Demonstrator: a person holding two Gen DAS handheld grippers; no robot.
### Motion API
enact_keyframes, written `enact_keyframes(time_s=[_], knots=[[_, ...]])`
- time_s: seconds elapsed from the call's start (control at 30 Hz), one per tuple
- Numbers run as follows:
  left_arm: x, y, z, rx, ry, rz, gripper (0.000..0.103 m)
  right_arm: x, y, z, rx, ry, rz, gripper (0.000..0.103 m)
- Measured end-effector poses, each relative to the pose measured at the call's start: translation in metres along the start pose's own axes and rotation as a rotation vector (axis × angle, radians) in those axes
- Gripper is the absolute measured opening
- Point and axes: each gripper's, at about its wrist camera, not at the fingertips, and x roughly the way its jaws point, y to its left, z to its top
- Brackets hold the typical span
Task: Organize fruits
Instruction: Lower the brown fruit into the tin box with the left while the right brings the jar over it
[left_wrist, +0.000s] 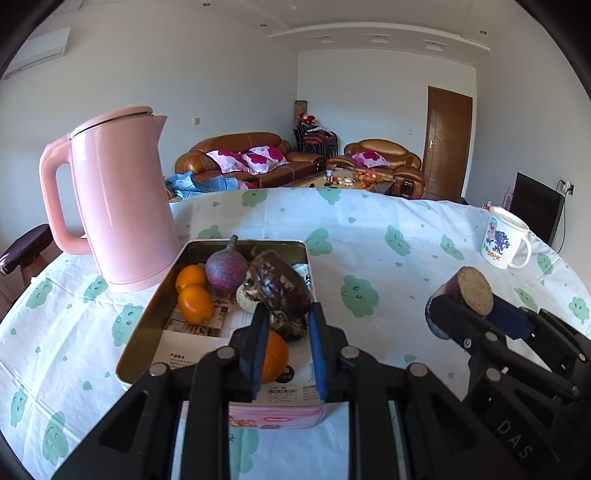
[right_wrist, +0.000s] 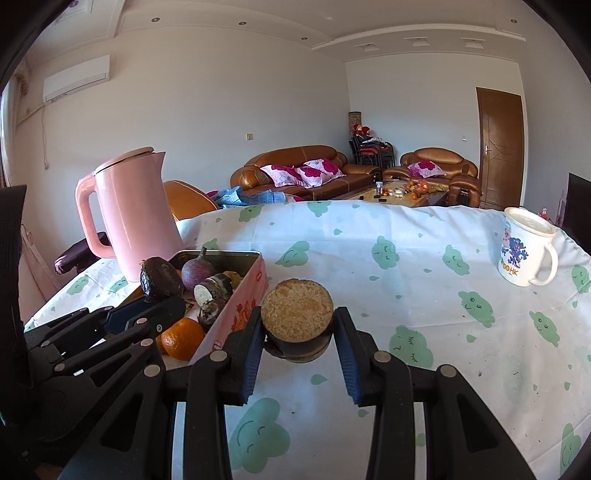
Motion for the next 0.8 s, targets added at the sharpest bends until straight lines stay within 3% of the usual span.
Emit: enact_keyframes(time_s=[0.8], knots=[[0.000,0.053,0.006,-0.039,-0.005,0.090,0.022,0.004,0.056,0.020,-0.092,-0.042,0.074,0.040]])
